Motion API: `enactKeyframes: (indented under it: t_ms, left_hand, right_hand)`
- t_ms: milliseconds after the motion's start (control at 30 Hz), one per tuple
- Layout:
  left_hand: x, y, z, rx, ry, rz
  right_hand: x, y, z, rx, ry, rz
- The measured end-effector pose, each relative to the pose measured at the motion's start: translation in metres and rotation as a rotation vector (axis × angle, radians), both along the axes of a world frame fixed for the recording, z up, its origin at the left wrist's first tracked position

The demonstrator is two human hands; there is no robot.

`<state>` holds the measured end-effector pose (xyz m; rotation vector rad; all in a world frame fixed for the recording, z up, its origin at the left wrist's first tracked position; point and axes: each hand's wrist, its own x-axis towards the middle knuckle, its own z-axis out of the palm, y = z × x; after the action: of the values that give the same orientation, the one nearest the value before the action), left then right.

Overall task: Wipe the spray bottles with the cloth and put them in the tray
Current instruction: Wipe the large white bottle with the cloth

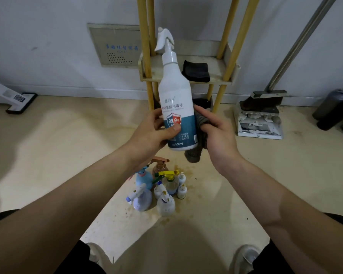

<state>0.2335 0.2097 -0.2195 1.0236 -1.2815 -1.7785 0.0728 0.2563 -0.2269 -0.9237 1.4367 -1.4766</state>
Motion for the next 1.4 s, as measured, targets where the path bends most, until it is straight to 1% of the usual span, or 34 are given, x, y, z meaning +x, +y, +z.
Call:
enactKeyframes:
  t_ms: [100, 200, 267, 333, 433, 533, 633, 733, 800, 900, 967, 1000, 1067, 1200, 1300, 1333, 1400]
  left_hand:
    - [-0.005, 0.002, -0.001, 0.006, -0.022, 0.012]
    - [-0.011, 0.004, 0.001, -0.008, -0.036, 0.081]
    - [-0.010, 0.002, 0.001, 0.013, 0.019, 0.143]
    - [-0.006, -0.001, 0.002, 0.051, 0.077, 0.149]
    - [-0.002, -0.003, 0.005, 0.096, 0.113, 0.096]
    - [-0.002, -0.002, 0.008, 0.148, 0.139, 0.067]
    - [0.000, -0.002, 0.010, 0.160, 0.147, 0.079]
    - [-0.001, -0.004, 0.007, 0.147, 0.115, 0.119]
    - [-0.003, -0.006, 0.004, 0.106, 0.071, 0.179]
    - [-0.004, -0.006, 0.001, -0.025, -0.055, 0.240]
    - [-0.006, -0.003, 0.002, -0.047, -0.088, 0.220]
    - [-0.008, -0.001, 0.002, -0.045, -0.090, 0.198]
    - [-0.010, 0.000, 0.001, -0.036, -0.091, 0.164]
    - [-0.009, -0.004, -0.002, -0.069, -0.133, 0.193]
    - [-0.006, -0.008, -0.004, -0.071, -0.173, 0.246]
    - [-0.005, -0.007, -0.003, -0.064, -0.180, 0.256]
    - [-0.005, -0.003, -0.001, -0.053, -0.186, 0.263]
  right_hand:
    - [0.003, 0.004, 0.001, -0.008, 0.102, -0.016]
    - [0.012, 0.009, -0.002, -0.067, 0.209, -0.013]
    - [0.018, 0.012, -0.002, -0.123, 0.249, 0.020]
    - [0.019, 0.013, -0.001, -0.146, 0.268, 0.035]
    - [0.014, 0.012, 0.003, -0.095, 0.224, 0.033]
    - [0.010, 0.005, 0.000, -0.013, 0.158, 0.096]
    - [0.012, 0.004, -0.003, 0.048, 0.071, 0.172]
    - [0.012, 0.003, -0.003, 0.091, 0.047, 0.176]
    - [0.011, 0.004, 0.001, 0.062, 0.129, 0.128]
    - [0.016, 0.011, 0.005, -0.077, 0.302, 0.072]
    - [0.018, 0.013, 0.006, -0.158, 0.341, 0.022]
    - [0.018, 0.013, 0.005, -0.168, 0.342, 0.001]
    - [0.015, 0.009, 0.004, -0.106, 0.316, -0.024]
    - [0.010, 0.008, -0.005, 0.076, 0.249, 0.094]
    - [0.012, 0.011, -0.007, 0.143, 0.173, 0.202]
    - [0.013, 0.012, -0.008, 0.141, 0.175, 0.240]
    - [0.016, 0.015, -0.009, 0.111, 0.270, 0.302]
